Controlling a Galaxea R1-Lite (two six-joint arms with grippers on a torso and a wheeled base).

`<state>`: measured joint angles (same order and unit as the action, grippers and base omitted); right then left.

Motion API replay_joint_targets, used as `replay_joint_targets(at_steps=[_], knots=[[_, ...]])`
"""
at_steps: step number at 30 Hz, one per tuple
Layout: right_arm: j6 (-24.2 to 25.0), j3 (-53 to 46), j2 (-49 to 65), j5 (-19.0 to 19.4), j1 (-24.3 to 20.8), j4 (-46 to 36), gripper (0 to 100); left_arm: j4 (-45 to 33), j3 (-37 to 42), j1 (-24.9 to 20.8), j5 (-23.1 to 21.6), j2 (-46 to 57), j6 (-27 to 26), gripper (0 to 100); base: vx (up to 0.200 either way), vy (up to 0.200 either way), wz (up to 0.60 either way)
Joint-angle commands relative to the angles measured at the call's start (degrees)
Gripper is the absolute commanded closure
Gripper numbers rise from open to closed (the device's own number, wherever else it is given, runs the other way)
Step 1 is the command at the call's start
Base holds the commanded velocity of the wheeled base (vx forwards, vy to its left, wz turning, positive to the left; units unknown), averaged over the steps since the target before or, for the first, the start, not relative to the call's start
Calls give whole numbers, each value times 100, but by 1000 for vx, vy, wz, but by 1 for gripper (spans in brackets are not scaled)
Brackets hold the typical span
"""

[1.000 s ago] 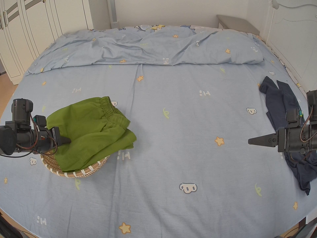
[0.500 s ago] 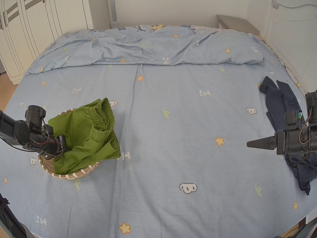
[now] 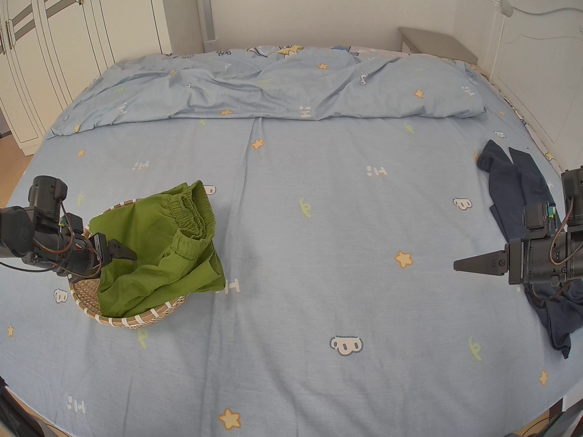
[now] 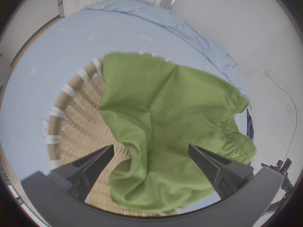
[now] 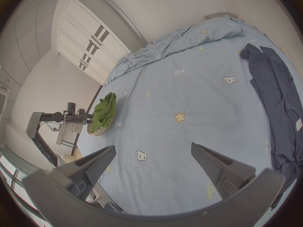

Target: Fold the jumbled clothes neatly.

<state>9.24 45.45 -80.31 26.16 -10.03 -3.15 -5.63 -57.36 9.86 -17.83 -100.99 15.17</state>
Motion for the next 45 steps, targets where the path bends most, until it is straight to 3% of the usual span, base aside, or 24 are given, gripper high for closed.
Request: replay_joint_targets(at_steps=[1, 5, 7, 10, 11, 12, 13, 18, 19, 23, 25, 26, 29, 34, 39, 45], knots=[[-19, -1, 7, -6, 1, 7, 0, -421, -118, 42, 193, 1055, -49, 0, 0, 0, 0], [-19, -1, -2, -15, -7, 7, 0, -518, -118, 7, 456, 1354, -128, 0, 0, 0, 0], [-36, -18, 33, -76, 10, 7, 0, -553, -48, -63, 808, 1890, -225, 0, 0, 0, 0], [-89, -53, 139, -146, 54, 24, 0, -606, -21, -178, 896, 2232, -172, 0, 0, 0, 0], [-344, -229, 850, -269, 151, 165, 0, -1010, 128, -564, 940, 3234, -58, 0, 0, 0, 0], [-353, -238, 877, -269, 160, 165, 0, -1036, 137, -582, 940, 3287, -49, 0, 0, 0, 0], [-485, -396, 1211, -252, 327, 218, 0, -1493, 172, -890, 949, 3964, 4, 0, 0, 0, 0], [-906, -1354, 2134, -234, 353, 297, 0, -2548, 374, -1382, 931, 5388, 215, 0, 0, 0, 0], [-915, -1908, 2942, -217, 318, 323, 0, -2803, 612, -1496, 922, 5977, 523, 0, 0, 0, 0], [-775, -2664, 4463, 12, 318, 271, 0, -2988, 1341, -1470, 931, 7198, 1094, 0, 0, 0, 0], [-713, -2725, 4656, 38, 327, 244, 0, -2996, 1455, -1461, 940, 7383, 1111, 0, 0, 0, 0], [-414, -2989, 5403, 29, 300, 104, 0, -3023, 1886, -1391, 949, 8156, 1129, 0, 0, 0, 0], [-230, -3121, 6080, 29, 283, -248, 0, -3093, 2334, -1171, 949, 8939, 1120, 0, 0, 0, 0], [-212, -3112, 6678, 21, 239, -846, 0, -3023, 2985, -793, 975, 9633, 1085, 0, 0, 0, 0], [-212, -3305, 7003, 21, 203, -907, 0, -2680, 3521, -907, 957, 9861, 1041, 0, 0, 0, 0], [-282, -3754, 7486, -129, 212, -828, 0, -1124, 4690, -951, 1370, 10099, 171, 0, 0, 0, 0]])
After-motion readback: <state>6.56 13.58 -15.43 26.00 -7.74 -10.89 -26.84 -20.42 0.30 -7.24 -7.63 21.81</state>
